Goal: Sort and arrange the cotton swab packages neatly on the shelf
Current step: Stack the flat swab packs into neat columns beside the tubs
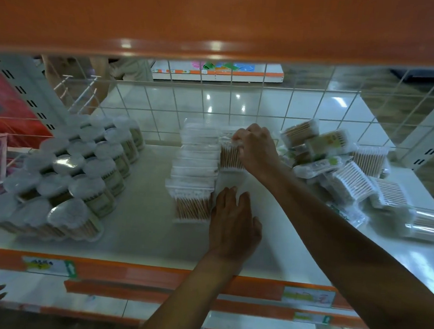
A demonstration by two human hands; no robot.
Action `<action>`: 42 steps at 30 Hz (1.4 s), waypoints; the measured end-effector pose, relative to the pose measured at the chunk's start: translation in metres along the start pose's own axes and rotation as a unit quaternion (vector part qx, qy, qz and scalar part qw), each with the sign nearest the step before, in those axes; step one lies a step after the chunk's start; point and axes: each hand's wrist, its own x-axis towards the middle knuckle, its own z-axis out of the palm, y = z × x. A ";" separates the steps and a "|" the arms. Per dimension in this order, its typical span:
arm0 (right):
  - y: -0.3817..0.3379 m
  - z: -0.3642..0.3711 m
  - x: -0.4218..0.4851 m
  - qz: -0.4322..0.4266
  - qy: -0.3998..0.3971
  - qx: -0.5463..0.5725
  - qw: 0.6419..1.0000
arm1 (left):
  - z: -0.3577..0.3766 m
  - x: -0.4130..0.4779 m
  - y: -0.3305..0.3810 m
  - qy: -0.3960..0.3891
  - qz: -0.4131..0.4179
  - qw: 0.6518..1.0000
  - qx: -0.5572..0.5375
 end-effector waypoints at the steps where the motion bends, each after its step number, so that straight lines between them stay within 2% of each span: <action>1: 0.000 0.000 0.000 0.002 0.003 0.000 1.000 | -0.001 0.000 -0.001 0.001 0.002 1.000 -0.002; 13: 0.001 0.003 -0.005 0.000 0.040 -0.028 0.999 | 0.002 -0.003 0.000 0.009 0.022 1.000 0.007; 19: 0.000 -0.009 -0.033 0.024 0.068 0.015 0.997 | 0.003 -0.003 0.003 0.011 0.025 1.000 -0.006; 22: -0.002 -0.014 -0.057 0.030 0.052 0.021 0.998 | 0.004 -0.002 0.007 -0.016 0.029 0.999 -0.022; 26: 0.003 -0.023 -0.088 0.036 0.026 0.017 0.999 | 0.014 0.002 0.007 -0.011 0.057 0.998 0.006; 30: 0.013 -0.036 -0.117 0.057 0.027 0.013 0.998 | 0.021 0.001 0.015 -0.026 0.078 0.996 0.022; 34: 0.028 -0.047 -0.144 0.083 0.042 0.005 0.996 | 0.017 -0.001 0.031 0.011 0.083 0.996 0.017; 42: 0.056 -0.067 -0.184 0.197 0.059 0.009 0.979 | 0.016 -0.007 0.066 0.016 0.122 0.992 -0.004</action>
